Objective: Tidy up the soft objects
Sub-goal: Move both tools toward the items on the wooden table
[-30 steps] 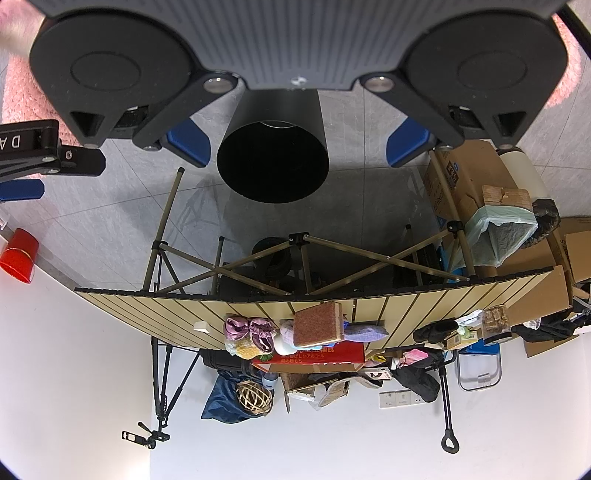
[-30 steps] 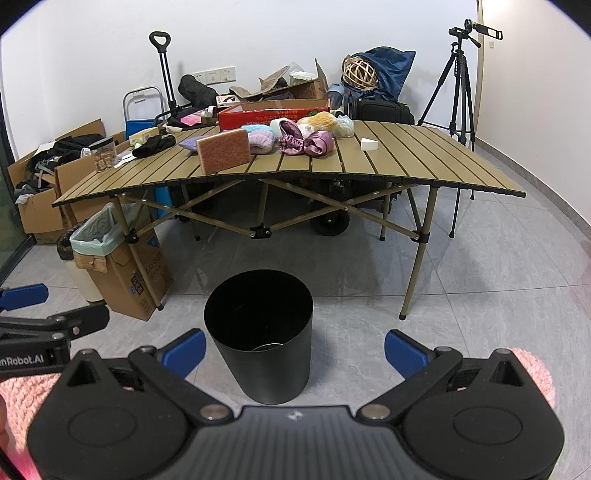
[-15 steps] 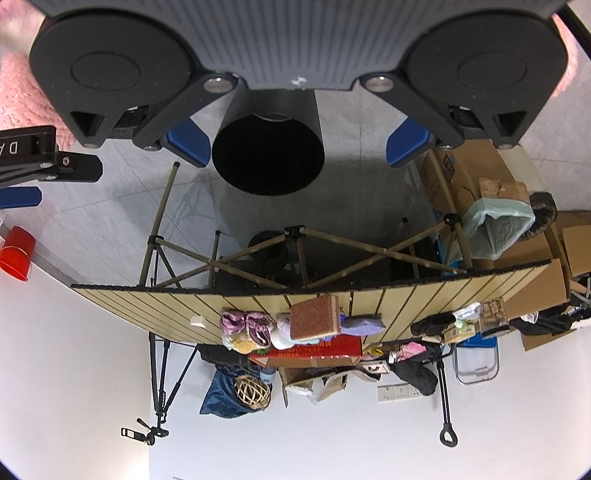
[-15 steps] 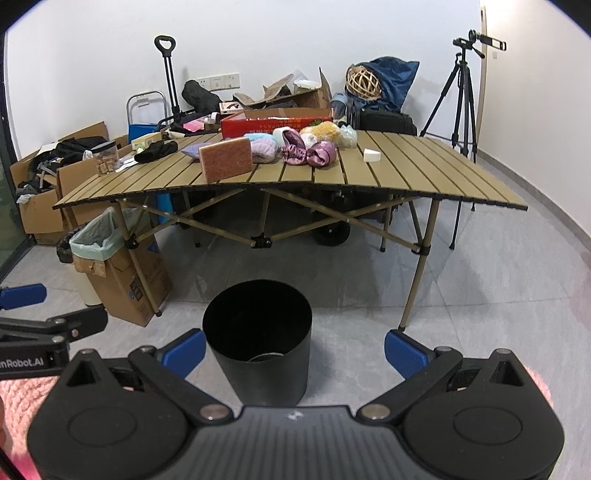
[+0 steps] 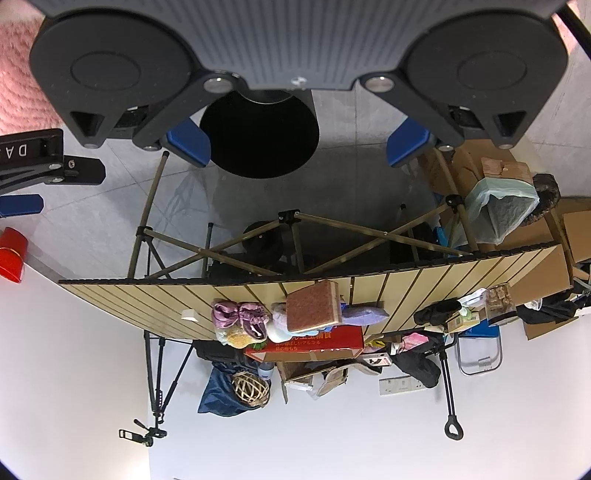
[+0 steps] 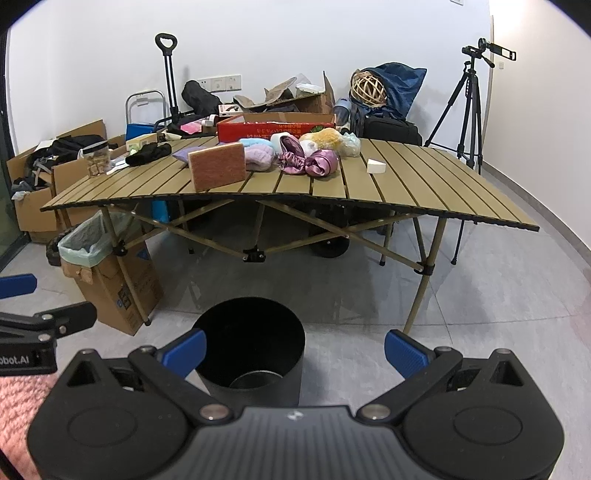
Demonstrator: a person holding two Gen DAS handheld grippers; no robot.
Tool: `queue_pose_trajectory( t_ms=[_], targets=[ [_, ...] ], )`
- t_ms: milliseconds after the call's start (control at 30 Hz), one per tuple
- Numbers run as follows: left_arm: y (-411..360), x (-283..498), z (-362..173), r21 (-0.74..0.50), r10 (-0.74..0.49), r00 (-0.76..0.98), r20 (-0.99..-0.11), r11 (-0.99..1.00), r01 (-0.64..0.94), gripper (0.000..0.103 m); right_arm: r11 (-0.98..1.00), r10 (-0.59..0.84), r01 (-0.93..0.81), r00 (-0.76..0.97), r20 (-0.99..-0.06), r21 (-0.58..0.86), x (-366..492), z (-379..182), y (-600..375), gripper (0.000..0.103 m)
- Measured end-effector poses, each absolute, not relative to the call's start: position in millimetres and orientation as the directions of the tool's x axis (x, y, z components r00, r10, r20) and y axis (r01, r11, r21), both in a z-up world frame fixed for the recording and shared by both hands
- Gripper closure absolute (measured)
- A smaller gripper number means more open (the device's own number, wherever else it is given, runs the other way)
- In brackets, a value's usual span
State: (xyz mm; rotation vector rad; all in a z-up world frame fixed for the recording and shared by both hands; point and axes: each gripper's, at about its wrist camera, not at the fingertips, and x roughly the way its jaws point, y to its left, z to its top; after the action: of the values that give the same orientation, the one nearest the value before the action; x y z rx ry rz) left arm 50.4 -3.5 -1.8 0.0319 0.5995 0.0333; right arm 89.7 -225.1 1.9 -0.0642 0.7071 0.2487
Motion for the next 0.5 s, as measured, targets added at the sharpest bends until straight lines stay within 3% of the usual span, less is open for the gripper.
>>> queue_pose_trajectory(
  t_ms=[500],
  targets=[
    [4.0, 117.5, 7.3, 0.029, 0.090, 0.846, -0.526, 0.996, -0.088, 0.000, 0.960, 0.249, -0.277, 0.765, -0.594, 0.046, 165.5, -2.9, -219.2, 0.000]
  ],
)
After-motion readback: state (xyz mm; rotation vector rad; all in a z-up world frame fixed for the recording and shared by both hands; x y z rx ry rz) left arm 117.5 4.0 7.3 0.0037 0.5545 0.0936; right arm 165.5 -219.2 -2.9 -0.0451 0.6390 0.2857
